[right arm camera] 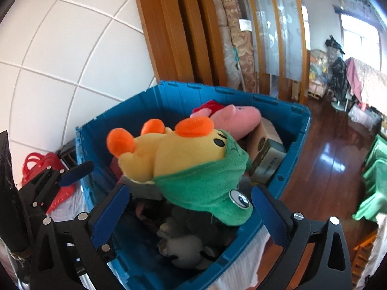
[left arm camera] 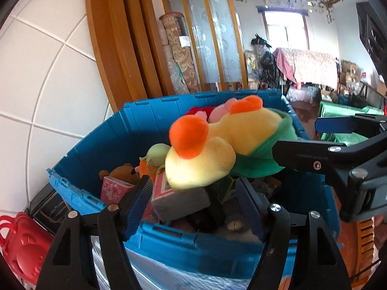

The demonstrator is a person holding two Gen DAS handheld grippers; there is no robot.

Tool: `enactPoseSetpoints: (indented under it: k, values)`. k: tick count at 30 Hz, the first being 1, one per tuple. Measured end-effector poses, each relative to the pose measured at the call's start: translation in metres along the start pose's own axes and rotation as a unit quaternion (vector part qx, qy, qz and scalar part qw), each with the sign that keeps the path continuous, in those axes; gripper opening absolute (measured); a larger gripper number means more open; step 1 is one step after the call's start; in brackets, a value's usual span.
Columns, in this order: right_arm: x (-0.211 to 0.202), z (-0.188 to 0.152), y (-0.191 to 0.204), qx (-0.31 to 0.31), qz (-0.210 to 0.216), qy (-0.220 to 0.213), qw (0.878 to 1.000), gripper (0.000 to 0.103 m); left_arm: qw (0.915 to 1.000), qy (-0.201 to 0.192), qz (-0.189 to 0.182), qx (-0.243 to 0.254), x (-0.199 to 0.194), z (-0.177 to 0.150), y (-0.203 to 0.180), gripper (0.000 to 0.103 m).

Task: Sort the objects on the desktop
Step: 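Open the right gripper to drop the duck plush into the crate, then move both tools from the crate back to the white paper tube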

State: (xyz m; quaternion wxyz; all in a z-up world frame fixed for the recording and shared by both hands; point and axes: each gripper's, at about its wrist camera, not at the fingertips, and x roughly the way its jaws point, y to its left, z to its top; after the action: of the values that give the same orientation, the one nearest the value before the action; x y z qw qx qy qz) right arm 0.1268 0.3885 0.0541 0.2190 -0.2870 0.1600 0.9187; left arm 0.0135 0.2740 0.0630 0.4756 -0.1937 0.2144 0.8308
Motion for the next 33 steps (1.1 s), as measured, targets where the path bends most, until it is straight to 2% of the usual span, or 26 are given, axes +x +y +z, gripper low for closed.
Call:
enactPoseSetpoints:
  k: [2,8,18,22,28,33]
  values:
    - [-0.007,-0.001,0.007,-0.005,-0.004,-0.009,1.000,0.103,0.9999,-0.010,0.003,-0.007,-0.011,-0.003,0.005,0.081]
    - [-0.027,-0.007,0.033,-0.018,-0.024,-0.037,0.999,0.103,0.9992,-0.031,0.014,-0.020,-0.042,-0.015,0.022,0.083]
    - [-0.040,-0.028,0.070,-0.021,-0.026,-0.035,0.999,0.103,0.9979,-0.034,0.023,-0.050,-0.071,-0.047,0.052,0.083]
    - [-0.037,-0.038,0.094,-0.030,-0.023,-0.031,0.999,0.103,0.9964,-0.033,0.046,-0.064,-0.081,-0.065,0.072,0.092]
    - [-0.022,-0.049,0.141,-0.046,0.016,-0.026,0.998,0.103,0.9927,-0.012,0.078,-0.092,-0.090,-0.108,0.119,0.092]
    - [0.005,-0.055,0.186,-0.063,0.060,-0.013,0.996,0.103,0.9873,0.010,0.114,-0.110,-0.096,-0.151,0.177,0.092]
